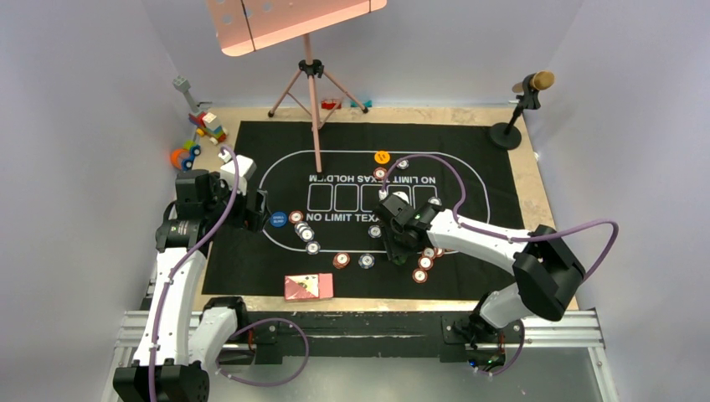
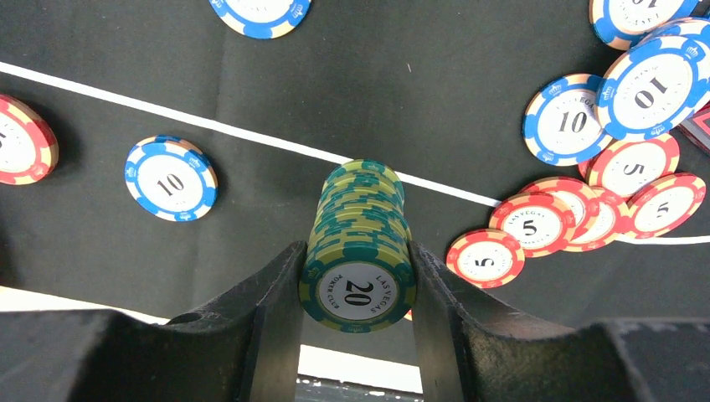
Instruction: Distribute texas hold em gaming equipment
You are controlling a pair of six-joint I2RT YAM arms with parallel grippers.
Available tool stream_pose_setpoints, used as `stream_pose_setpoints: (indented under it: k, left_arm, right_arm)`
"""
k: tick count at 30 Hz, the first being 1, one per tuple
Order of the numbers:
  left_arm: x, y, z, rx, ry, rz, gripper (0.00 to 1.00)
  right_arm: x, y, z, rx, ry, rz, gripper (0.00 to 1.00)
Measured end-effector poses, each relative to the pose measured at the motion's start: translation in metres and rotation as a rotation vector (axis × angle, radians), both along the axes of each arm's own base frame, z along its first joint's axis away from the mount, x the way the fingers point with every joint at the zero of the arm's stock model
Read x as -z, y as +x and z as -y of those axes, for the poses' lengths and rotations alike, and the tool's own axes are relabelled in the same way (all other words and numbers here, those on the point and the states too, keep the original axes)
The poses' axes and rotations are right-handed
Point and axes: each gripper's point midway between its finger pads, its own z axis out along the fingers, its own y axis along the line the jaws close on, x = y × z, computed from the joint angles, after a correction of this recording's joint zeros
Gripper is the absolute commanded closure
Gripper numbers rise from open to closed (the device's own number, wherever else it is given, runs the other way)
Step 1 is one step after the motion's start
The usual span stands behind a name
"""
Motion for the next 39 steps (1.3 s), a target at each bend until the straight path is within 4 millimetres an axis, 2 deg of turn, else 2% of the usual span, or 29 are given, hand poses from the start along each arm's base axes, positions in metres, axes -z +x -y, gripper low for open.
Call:
stream_pose_setpoints:
  k: [3, 10, 14, 19, 21, 24, 33, 39]
  left_arm:
    - [0.0, 0.0, 0.0, 0.0, 0.0, 0.0, 0.0]
    - [0.0, 0.0, 0.0, 0.0, 0.0, 0.0, 0.0]
    - [0.0, 0.0, 0.0, 0.0, 0.0, 0.0, 0.0]
    - [0.0, 0.0, 0.0, 0.0, 0.0, 0.0, 0.0]
    - [0.0, 0.0, 0.0, 0.0, 0.0, 0.0, 0.0]
    - [0.0, 0.0, 0.0, 0.0, 0.0, 0.0, 0.0]
    - [0.0, 0.0, 0.0, -0.001, 0.001, 0.0, 0.0]
    - [0.0, 0.0, 0.0, -0.001, 0.001, 0.0, 0.0]
  right_arm:
    - [0.0, 0.0, 0.0, 0.004, 0.001, 0.0, 0.73]
    - [-0.006, -0.003, 0.004, 0.008, -0.009, -0.005, 0.82]
    - [-0.032, 0.008, -0.007, 0.009, 0.027, 0.03, 0.84]
    - [-0.07, 0.033, -0.036, -0.003, 0.106, 0.105, 0.88]
    - [-0.075, 0.045, -0.049, -0.013, 0.118, 0.119, 0.9]
    - [-0.067, 0.064, -0.073, -0.036, 0.114, 0.113, 0.91]
    - [-0.009, 0.114, -0.15, -0.122, 0.09, 0.052, 0.93]
    - [0.008, 0.136, -0.198, -0.174, 0.123, 0.067, 0.93]
